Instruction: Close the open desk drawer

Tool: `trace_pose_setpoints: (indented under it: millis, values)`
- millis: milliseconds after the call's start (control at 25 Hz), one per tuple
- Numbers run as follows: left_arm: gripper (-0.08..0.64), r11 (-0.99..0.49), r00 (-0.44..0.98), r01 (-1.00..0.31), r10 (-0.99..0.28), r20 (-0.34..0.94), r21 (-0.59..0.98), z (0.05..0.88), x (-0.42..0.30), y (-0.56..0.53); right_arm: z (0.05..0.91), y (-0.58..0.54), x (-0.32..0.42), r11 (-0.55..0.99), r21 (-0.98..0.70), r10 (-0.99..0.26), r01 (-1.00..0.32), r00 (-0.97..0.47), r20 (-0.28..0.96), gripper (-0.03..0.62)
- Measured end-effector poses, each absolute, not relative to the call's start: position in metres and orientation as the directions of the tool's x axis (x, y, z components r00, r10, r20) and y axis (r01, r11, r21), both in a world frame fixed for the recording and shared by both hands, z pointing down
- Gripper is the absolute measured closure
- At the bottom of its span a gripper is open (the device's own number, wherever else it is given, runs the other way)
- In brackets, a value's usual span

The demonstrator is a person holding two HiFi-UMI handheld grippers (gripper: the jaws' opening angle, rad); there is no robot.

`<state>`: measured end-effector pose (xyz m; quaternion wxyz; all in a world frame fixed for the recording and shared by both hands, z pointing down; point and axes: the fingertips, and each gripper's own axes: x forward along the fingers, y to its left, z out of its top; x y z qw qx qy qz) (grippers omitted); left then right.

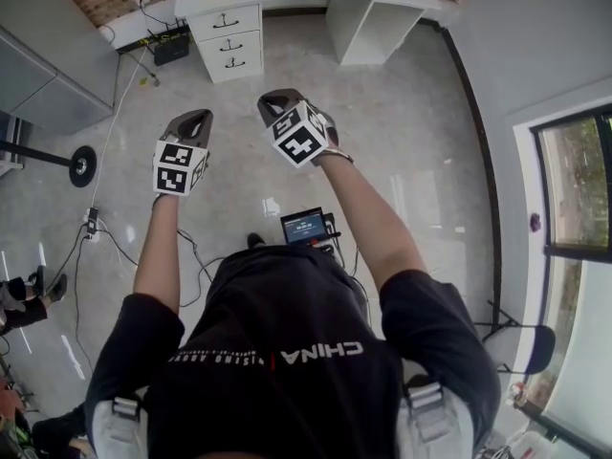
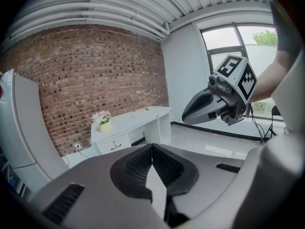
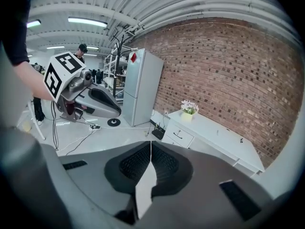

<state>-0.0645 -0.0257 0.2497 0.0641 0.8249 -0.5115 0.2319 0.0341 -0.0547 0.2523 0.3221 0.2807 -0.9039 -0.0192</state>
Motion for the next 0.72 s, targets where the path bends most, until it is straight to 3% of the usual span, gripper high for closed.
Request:
trace_pose_setpoints:
  millis: [280, 720]
  values:
    - [0.548, -0.466, 0.381, -0.879, -0.813, 0.441, -0.1, 0.249, -0.003, -0.036, 0.246, -0.074, 0.098, 0.839, 0.219, -0.526, -0.498, -0.642, 0.558, 0.575]
    - [0.548, -0.464, 0.377, -0.879, -0.816, 0.439, -0.107, 0.24, 0.018, -0.045, 0.243, -0.078, 0.104, 0.856, 0.209, -0.504, -0.472, -0.678, 0.535, 0.577]
